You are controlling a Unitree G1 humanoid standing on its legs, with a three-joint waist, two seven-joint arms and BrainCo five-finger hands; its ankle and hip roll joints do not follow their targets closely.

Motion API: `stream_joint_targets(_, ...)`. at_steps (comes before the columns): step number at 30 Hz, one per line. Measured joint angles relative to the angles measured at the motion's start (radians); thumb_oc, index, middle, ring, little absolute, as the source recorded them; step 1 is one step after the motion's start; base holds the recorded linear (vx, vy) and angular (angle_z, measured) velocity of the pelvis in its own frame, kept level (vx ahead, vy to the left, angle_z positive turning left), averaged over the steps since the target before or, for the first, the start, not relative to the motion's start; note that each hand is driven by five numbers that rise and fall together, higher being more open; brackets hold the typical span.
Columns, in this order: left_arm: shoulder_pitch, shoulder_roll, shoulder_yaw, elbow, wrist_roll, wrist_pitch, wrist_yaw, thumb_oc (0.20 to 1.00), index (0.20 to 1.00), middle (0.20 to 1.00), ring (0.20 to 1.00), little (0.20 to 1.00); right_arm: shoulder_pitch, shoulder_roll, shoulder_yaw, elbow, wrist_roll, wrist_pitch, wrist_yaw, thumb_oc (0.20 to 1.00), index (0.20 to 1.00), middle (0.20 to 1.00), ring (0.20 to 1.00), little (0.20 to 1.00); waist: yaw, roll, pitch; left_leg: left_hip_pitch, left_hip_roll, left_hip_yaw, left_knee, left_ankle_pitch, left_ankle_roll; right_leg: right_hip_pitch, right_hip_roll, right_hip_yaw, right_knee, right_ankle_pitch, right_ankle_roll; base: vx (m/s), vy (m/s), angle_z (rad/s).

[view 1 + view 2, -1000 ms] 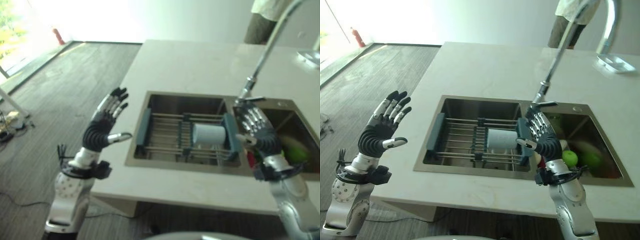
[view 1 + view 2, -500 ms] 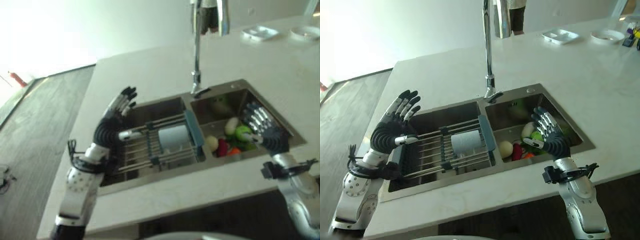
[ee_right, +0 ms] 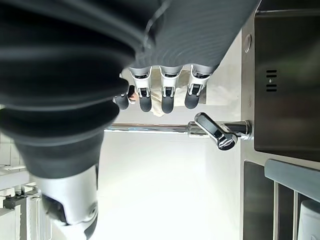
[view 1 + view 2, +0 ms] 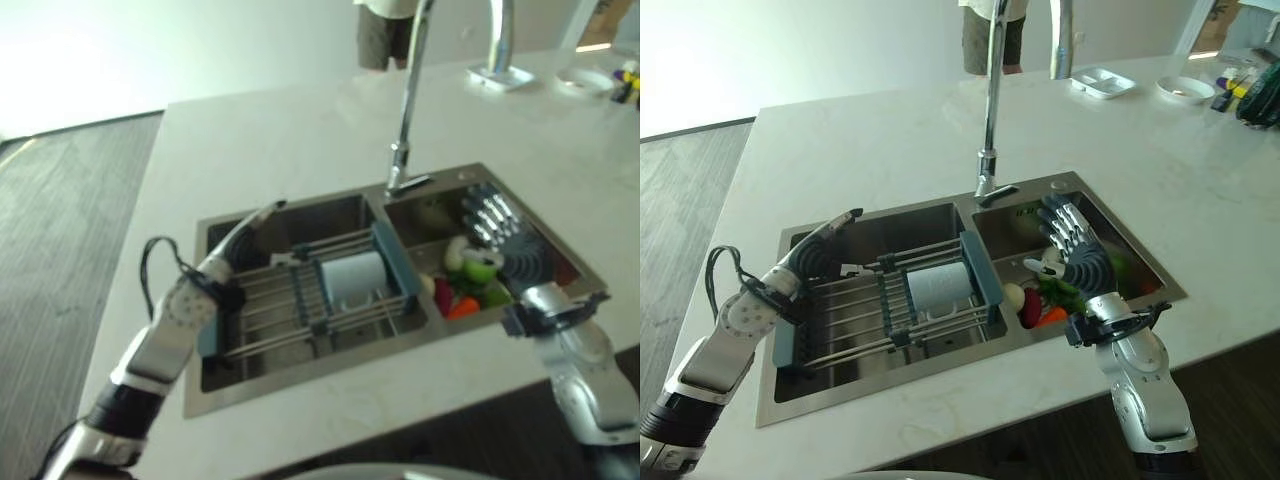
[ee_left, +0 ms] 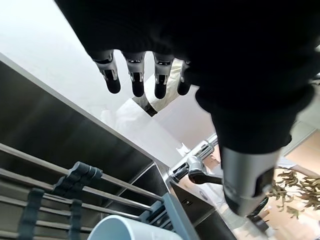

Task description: Place the dishes in the dishwasher.

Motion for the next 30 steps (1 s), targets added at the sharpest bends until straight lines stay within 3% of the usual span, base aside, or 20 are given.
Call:
stream_joint_targets(4,-0.040,-0.021,-0.042,0.088,0.090,0.095,-0.003,1.000,1.000,1.000,1.000,1.000,0.000,-0.031,-0.001,0.006,0.000,0.009,0.023,1.000,1.000,1.000,1.000,1.000,-0.019,0.008,-0.009,0.003,0.017,0.021,0.000,0.002,-0.009,-0.012,0.016,0.016,-0.006,0.002,-0.013,-0.02,-0.031,-0.16)
stream_joint_targets(14,-0.053,-0.086,-0.084,0.115,0.216,0.198,-0.099,1.000,1.000,1.000,1.000,1.000,-0.012,-0.030,0.003,0.007,-0.018,0.021,0.065,1.000,1.000,1.000,1.000,1.000,-0.032,0.027,-0.025,0.015,0.039,0.044,0.004,0.009,-0.020,-0.015,0.042,0.040,-0.001,0.012,-0.023,-0.02,-0.037,-0.07)
stream_joint_targets(30,-0.047,-0.100,-0.122,0.119,0.289,0.221,-0.179,1.000,1.000,1.000,1.000,1.000,-0.014,-0.028,0.032,0.015,-0.057,0.043,0.076,1.000,1.000,1.000,1.000,1.000,-0.032,0.028,-0.054,0.007,0.044,0.047,-0.001,0.010,-0.023,-0.019,0.044,0.042,-0.003,0.019,-0.028,-0.03,-0.008,-0.01)
